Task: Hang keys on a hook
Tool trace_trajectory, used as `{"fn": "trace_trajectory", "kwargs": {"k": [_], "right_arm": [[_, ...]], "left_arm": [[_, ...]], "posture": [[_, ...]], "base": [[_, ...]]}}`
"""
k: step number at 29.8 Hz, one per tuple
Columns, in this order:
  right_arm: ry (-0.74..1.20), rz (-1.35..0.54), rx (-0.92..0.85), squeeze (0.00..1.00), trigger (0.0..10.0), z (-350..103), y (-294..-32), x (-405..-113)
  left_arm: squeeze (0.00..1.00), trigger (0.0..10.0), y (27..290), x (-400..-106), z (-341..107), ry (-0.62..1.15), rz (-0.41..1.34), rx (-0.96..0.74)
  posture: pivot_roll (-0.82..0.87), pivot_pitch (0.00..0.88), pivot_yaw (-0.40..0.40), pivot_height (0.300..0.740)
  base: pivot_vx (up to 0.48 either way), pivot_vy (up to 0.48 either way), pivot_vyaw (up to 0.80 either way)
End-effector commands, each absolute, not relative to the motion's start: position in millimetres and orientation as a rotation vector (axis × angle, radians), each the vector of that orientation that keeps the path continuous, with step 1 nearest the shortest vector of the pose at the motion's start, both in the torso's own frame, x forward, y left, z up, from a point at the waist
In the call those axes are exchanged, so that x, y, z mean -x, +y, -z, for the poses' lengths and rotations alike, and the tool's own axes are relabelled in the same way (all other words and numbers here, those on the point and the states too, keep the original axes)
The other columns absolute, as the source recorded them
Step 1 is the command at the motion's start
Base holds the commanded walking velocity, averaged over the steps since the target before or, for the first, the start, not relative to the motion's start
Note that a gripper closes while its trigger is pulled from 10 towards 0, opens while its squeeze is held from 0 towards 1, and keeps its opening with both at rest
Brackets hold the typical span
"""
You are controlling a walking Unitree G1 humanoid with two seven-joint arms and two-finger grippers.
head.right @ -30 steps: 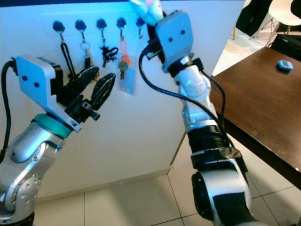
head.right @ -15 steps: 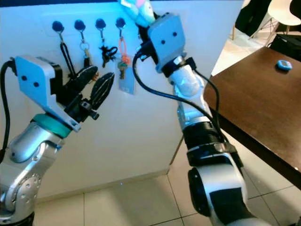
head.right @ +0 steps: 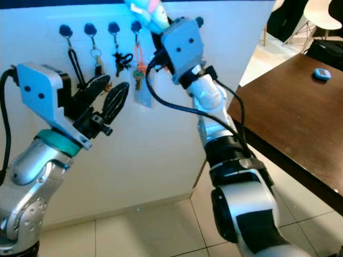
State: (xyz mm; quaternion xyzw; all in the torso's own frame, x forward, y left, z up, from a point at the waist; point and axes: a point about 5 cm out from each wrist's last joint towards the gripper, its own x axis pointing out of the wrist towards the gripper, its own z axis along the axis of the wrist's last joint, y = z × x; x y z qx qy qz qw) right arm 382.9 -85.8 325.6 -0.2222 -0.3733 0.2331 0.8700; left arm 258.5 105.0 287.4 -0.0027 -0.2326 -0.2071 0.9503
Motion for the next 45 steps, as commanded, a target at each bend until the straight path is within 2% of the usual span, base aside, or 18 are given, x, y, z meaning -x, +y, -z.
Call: {"fn": "trace_trajectory", "kwargs": {"k": [1,19,21,22,23,24,26,28,29,30,31,32,33,36,39,41,43,45], "right_arm": [[-0.711,-0.536,0.505,0.00,10.0,-312,-79,-387],[-0.684,-0.616,0.567,0.00,10.0,-298,-74,-386],[-0.692,-0.615,0.557,0.04,10.0,-297,-73,-384],[-0.701,-0.604,0.530,1.00,10.0,-296,-74,-383],[-0.701,-0.604,0.530,1.00,10.0,-296,-74,-383],[-0.743,-0.566,0.432,1.00,10.0,-299,-77,-380],[-0.777,-0.540,0.352,1.00,10.0,-304,-80,-378],[-0.777,-0.540,0.352,1.00,10.0,-304,-80,-378],[-0.784,-0.525,0.205,1.00,10.0,-309,-85,-376],[-0.735,-0.578,0.036,0.40,10.0,-306,-88,-373],[-0.735,-0.578,0.036,0.40,10.0,-306,-88,-373],[-0.702,-0.634,-0.076,0.40,10.0,-304,-88,-370],[-0.635,-0.749,-0.169,0.00,10.0,-293,-87,-363],[-0.570,-0.865,-0.193,0.00,10.0,-277,-87,-351],[-0.432,-1.040,-0.125,0.00,10.0,-241,-86,-327],[-0.432,-1.040,-0.125,0.00,10.0,-241,-86,-327],[-0.323,-1.130,0.001,0.00,10.0,-214,-89,-310],[-0.323,-1.130,0.001,0.00,10.0,-214,-89,-310]], "left_arm": [[0.00,10.0,107,-257,-285,-0.468,0.411,0.002],[0.00,10.0,108,-258,-286,-0.467,0.402,0.005],[0.00,10.0,108,-258,-286,-0.465,0.401,0.005],[0.00,10.0,108,-258,-285,-0.462,0.400,0.005],[0.00,10.0,108,-258,-285,-0.462,0.400,0.005],[0.00,10.0,108,-259,-284,-0.457,0.400,0.005],[0.00,10.0,108,-259,-283,-0.455,0.399,0.005],[0.00,10.0,108,-259,-283,-0.455,0.399,0.005],[0.00,10.0,108,-259,-283,-0.451,0.397,0.006],[0.00,10.0,108,-260,-281,-0.446,0.393,0.006],[0.00,10.0,108,-260,-281,-0.446,0.393,0.006],[0.00,10.0,108,-260,-281,-0.443,0.391,0.006],[0.00,10.0,108,-260,-280,-0.441,0.390,0.006],[0.00,10.0,108,-259,-280,-0.437,0.390,0.008],[0.00,10.0,109,-259,-279,-0.432,0.393,0.010],[0.00,10.0,109,-259,-279,-0.432,0.393,0.010],[0.00,10.0,107,-260,-278,-0.426,0.400,0.013],[0.00,10.0,107,-260,-278,-0.426,0.400,0.013]], "posture": [[0.00,0.038,0.035,0.740],[0.00,0.038,0.038,0.740],[0.00,0.043,0.040,0.740],[-0.01,0.043,0.041,0.740],[-0.01,0.043,0.041,0.740],[-0.01,0.044,0.043,0.740],[-0.01,0.045,0.043,0.740],[-0.01,0.045,0.043,0.740],[-0.01,0.046,0.043,0.740],[-0.01,0.049,0.043,0.740],[-0.01,0.049,0.043,0.740],[-0.01,0.051,0.044,0.740],[-0.01,0.055,0.047,0.740],[-0.01,0.059,0.049,0.740],[-0.02,0.066,0.055,0.740],[-0.02,0.066,0.055,0.740],[-0.03,0.069,0.056,0.740],[-0.03,0.069,0.056,0.740]], "base": [[0.000,0.000,0.00],[0.000,0.000,0.00],[0.000,0.000,0.00],[0.000,0.000,0.00],[0.000,0.000,0.00],[0.000,0.000,0.00],[0.000,0.000,0.00],[0.000,0.000,0.00],[0.000,0.000,0.00],[0.000,0.000,0.00],[0.000,0.000,0.00],[0.000,0.000,0.00],[0.000,0.000,0.00],[0.000,0.000,0.00],[0.000,0.000,0.00],[0.000,0.000,0.00],[0.000,0.000,0.00],[0.000,0.000,0.00]]}}
